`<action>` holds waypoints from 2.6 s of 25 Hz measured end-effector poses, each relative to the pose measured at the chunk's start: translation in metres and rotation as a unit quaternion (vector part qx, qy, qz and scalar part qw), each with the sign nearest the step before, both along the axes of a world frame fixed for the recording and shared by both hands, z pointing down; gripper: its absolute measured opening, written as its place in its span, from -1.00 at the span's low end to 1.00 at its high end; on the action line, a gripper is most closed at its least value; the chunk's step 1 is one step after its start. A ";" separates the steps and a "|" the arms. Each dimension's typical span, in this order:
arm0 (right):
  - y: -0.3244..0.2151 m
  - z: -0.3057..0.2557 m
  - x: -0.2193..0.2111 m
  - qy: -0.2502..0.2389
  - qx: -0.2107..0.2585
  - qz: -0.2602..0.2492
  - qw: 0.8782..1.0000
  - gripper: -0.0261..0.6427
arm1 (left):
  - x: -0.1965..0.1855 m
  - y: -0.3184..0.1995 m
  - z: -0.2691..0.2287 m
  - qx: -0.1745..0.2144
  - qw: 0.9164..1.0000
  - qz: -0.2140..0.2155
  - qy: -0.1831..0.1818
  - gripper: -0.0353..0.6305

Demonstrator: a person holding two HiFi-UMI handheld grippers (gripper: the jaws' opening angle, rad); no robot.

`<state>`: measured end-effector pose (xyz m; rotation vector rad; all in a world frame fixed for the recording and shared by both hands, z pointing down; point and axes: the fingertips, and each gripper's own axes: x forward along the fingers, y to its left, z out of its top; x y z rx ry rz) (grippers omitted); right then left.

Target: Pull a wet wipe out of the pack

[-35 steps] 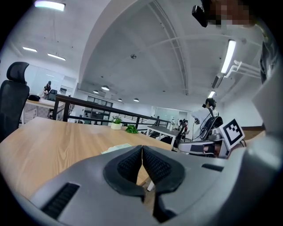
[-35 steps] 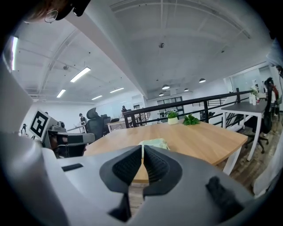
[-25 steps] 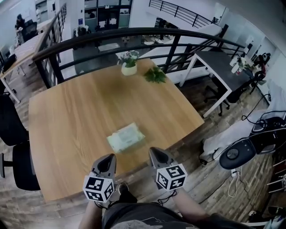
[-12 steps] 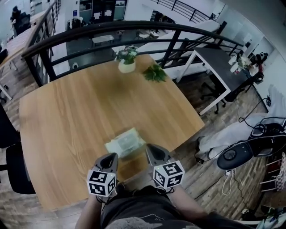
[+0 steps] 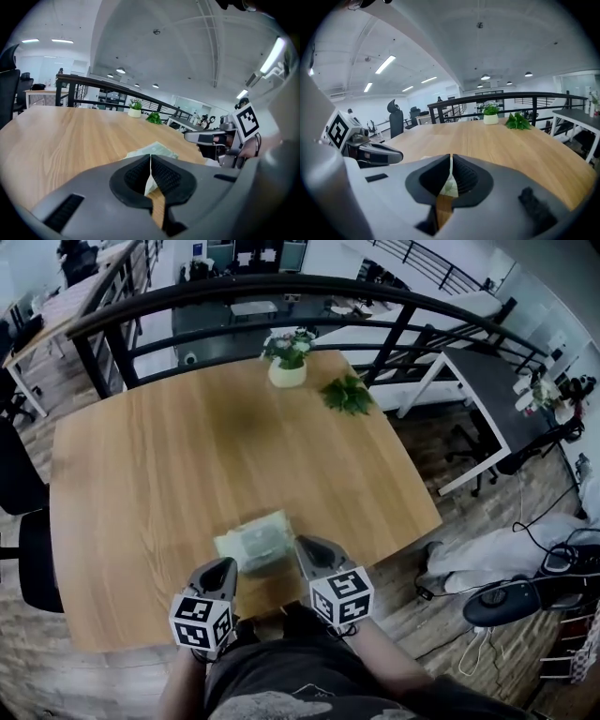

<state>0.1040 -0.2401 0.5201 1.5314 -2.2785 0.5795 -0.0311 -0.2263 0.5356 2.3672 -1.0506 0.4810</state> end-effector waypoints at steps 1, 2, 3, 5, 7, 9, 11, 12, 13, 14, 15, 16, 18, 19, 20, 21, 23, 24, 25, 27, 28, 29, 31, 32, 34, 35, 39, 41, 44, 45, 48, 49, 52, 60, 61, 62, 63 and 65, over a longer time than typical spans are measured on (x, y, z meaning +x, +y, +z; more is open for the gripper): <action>-0.001 0.005 0.000 -0.001 -0.008 -0.015 1.000 -0.84 | 0.002 0.001 0.001 -0.003 1.000 -0.010 -0.002 -0.85; -0.001 0.011 -0.001 -0.002 -0.017 -0.029 0.999 -0.84 | 0.004 0.003 0.003 -0.005 1.000 -0.017 -0.006 -0.85; -0.001 0.017 -0.001 -0.004 -0.029 -0.043 0.999 -0.84 | 0.006 0.005 0.004 -0.007 1.000 -0.022 -0.011 -0.85; 0.000 0.030 -0.001 -0.008 -0.053 -0.067 0.996 -0.84 | 0.011 0.007 0.006 -0.009 0.999 -0.034 -0.019 -0.85; -0.001 0.040 -0.002 -0.010 -0.070 -0.090 0.993 -0.84 | 0.015 0.007 0.008 -0.012 0.999 -0.048 -0.021 -0.85; -0.004 0.050 -0.002 -0.009 -0.083 -0.111 0.990 -0.84 | 0.020 0.006 0.011 -0.014 0.998 -0.058 -0.023 -0.85; -0.006 0.057 -0.002 -0.004 -0.095 -0.124 0.988 -0.84 | 0.024 0.006 0.012 -0.015 0.997 -0.062 -0.032 -0.85; -0.007 0.060 -0.002 -0.001 -0.099 -0.128 0.987 -0.84 | 0.026 0.007 0.012 -0.016 0.997 -0.060 -0.039 -0.85; -0.009 0.062 -0.001 0.001 -0.103 -0.131 0.986 -0.84 | 0.028 0.008 0.013 -0.015 0.997 -0.057 -0.047 -0.85; -0.010 0.064 -0.001 0.001 -0.106 -0.135 0.985 -0.84 | 0.031 0.008 0.013 -0.015 0.997 -0.053 -0.056 -0.85; -0.011 0.064 -0.001 0.000 -0.109 -0.139 0.984 -0.84 | 0.033 0.009 0.013 -0.015 0.997 -0.050 -0.064 -0.85; -0.011 0.065 -0.001 -0.001 -0.112 -0.144 0.983 -0.84 | 0.035 0.009 0.013 -0.015 0.996 -0.049 -0.069 -0.85; -0.011 0.066 -0.003 0.003 -0.116 -0.160 0.980 -0.84 | 0.038 0.010 0.013 -0.017 0.996 -0.053 -0.072 -0.85; -0.011 0.067 -0.004 0.008 -0.119 -0.167 0.979 -0.84 | 0.039 0.010 0.013 -0.018 0.996 -0.054 -0.072 -0.85; -0.011 0.069 -0.004 0.014 -0.122 -0.175 0.977 -0.84 | 0.039 0.010 0.013 -0.018 0.996 -0.055 -0.073 -0.85; -0.011 0.070 -0.005 0.020 -0.125 -0.181 0.975 -0.84 | 0.040 0.010 0.013 -0.017 0.996 -0.055 -0.074 -0.85; -0.011 0.073 -0.007 0.030 -0.133 -0.191 0.972 -0.84 | 0.042 0.010 0.011 -0.010 0.995 -0.054 -0.080 -0.85; -0.011 0.074 -0.008 0.033 -0.137 -0.195 0.971 -0.84 | 0.043 0.010 0.010 -0.005 0.995 -0.051 -0.085 -0.85; -0.010 0.074 -0.009 0.036 -0.140 -0.198 0.969 -0.84 | 0.044 0.010 0.010 0.001 0.995 -0.046 -0.091 -0.85; -0.010 0.075 -0.010 0.037 -0.144 -0.202 0.968 -0.84 | 0.047 0.009 0.010 0.011 0.994 -0.029 -0.104 -0.82; -0.010 0.075 -0.010 0.036 -0.145 -0.202 0.968 -0.84 | 0.050 0.009 0.010 0.014 0.994 -0.019 -0.110 -0.64; -0.010 0.075 -0.009 0.035 -0.145 -0.201 0.968 -0.84 | 0.053 0.008 0.011 0.017 0.993 -0.009 -0.116 -0.45; -0.010 0.075 -0.009 0.035 -0.147 -0.201 0.968 -0.84 | 0.057 0.006 0.012 0.026 0.991 0.005 -0.134 -0.38; -0.010 0.075 -0.009 0.036 -0.148 -0.202 0.967 -0.84 | 0.059 0.004 0.014 0.031 0.989 0.012 -0.144 -0.35; -0.010 0.075 -0.009 0.037 -0.151 -0.204 0.967 -0.84 | 0.062 0.000 0.017 0.043 0.985 0.024 -0.165 -0.24; -0.011 0.075 -0.009 0.036 -0.153 -0.205 0.966 -0.84 | 0.063 -0.003 0.018 0.048 0.983 0.029 -0.176 -0.21; -0.011 0.076 -0.009 0.036 -0.158 -0.205 0.965 -0.84 | 0.066 -0.014 0.021 0.068 0.974 0.049 -0.211 -0.16; -0.011 0.075 -0.009 0.037 -0.159 -0.205 0.965 -0.84 | 0.069 -0.017 0.023 0.076 0.969 0.065 -0.227 -0.16; -0.011 0.076 -0.009 0.038 -0.162 -0.205 0.964 -0.84 | 0.072 -0.019 0.028 0.079 0.963 0.086 -0.244 -0.15; -0.010 0.076 -0.009 0.039 -0.164 -0.205 0.964 -0.84 | 0.072 -0.019 0.029 0.080 0.961 0.091 -0.249 -0.15; -0.010 0.076 -0.009 0.040 -0.167 -0.205 0.964 -0.84 | 0.073 -0.020 0.031 0.082 0.957 0.103 -0.259 -0.15; -0.010 0.077 -0.009 0.041 -0.168 -0.205 0.963 -0.84 | 0.074 -0.020 0.032 0.083 0.955 0.106 -0.263 -0.15; -0.010 0.077 -0.009 0.043 -0.171 -0.205 0.963 -0.84 | 0.075 -0.021 0.034 0.087 0.950 0.116 -0.276 -0.15; -0.010 0.077 -0.010 0.047 -0.181 -0.205 0.961 -0.84 | 0.082 -0.017 0.035 0.075 0.944 0.184 -0.264 -0.33; -0.011 0.077 -0.009 0.046 -0.183 -0.205 0.960 -0.84 | 0.084 -0.017 0.035 0.076 0.942 0.193 -0.263 -0.37; -0.011 0.077 -0.009 0.045 -0.185 -0.205 0.960 -0.84 | 0.085 -0.016 0.035 0.078 0.941 0.201 -0.262 -0.42; -0.011 0.077 -0.009 0.045 -0.187 -0.205 0.960 -0.84 | 0.087 -0.015 0.035 0.080 0.939 0.208 -0.261 -0.46; -0.012 0.077 -0.008 0.044 -0.190 -0.206 0.959 -0.84 | 0.089 -0.015 0.034 0.082 0.938 0.219 -0.258 -0.52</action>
